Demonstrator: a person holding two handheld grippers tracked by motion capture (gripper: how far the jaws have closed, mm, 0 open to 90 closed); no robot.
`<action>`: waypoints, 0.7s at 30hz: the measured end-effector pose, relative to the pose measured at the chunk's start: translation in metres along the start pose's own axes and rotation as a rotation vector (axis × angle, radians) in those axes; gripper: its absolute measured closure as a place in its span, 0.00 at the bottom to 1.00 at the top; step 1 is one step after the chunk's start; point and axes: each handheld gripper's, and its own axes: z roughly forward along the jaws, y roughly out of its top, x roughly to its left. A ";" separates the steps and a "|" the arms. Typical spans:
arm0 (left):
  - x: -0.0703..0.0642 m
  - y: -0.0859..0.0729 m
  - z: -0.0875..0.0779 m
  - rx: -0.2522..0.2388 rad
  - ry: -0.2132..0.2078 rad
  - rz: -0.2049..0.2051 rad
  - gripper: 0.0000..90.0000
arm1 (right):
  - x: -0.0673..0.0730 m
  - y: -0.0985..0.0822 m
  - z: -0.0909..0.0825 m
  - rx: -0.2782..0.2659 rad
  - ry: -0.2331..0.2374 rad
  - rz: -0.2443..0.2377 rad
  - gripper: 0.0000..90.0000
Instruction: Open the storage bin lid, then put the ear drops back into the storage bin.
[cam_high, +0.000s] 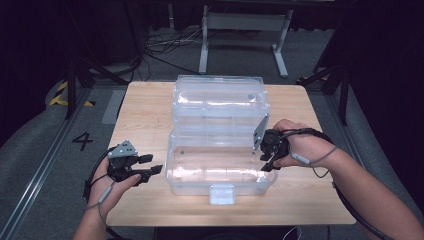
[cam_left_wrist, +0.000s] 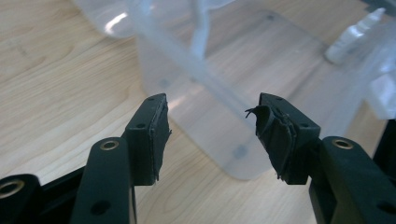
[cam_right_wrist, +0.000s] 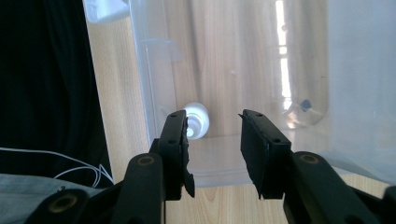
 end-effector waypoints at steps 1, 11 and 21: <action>0.000 0.000 0.000 0.000 0.000 0.000 0.49 | -0.001 -0.001 -0.004 -0.006 -0.006 0.005 0.69; -0.031 0.022 0.023 0.014 -0.194 0.166 0.44 | -0.012 -0.010 -0.027 -0.147 -0.019 0.086 0.67; -0.042 0.028 0.042 0.062 -0.228 0.223 0.41 | -0.031 -0.009 -0.050 -0.302 -0.072 0.163 0.66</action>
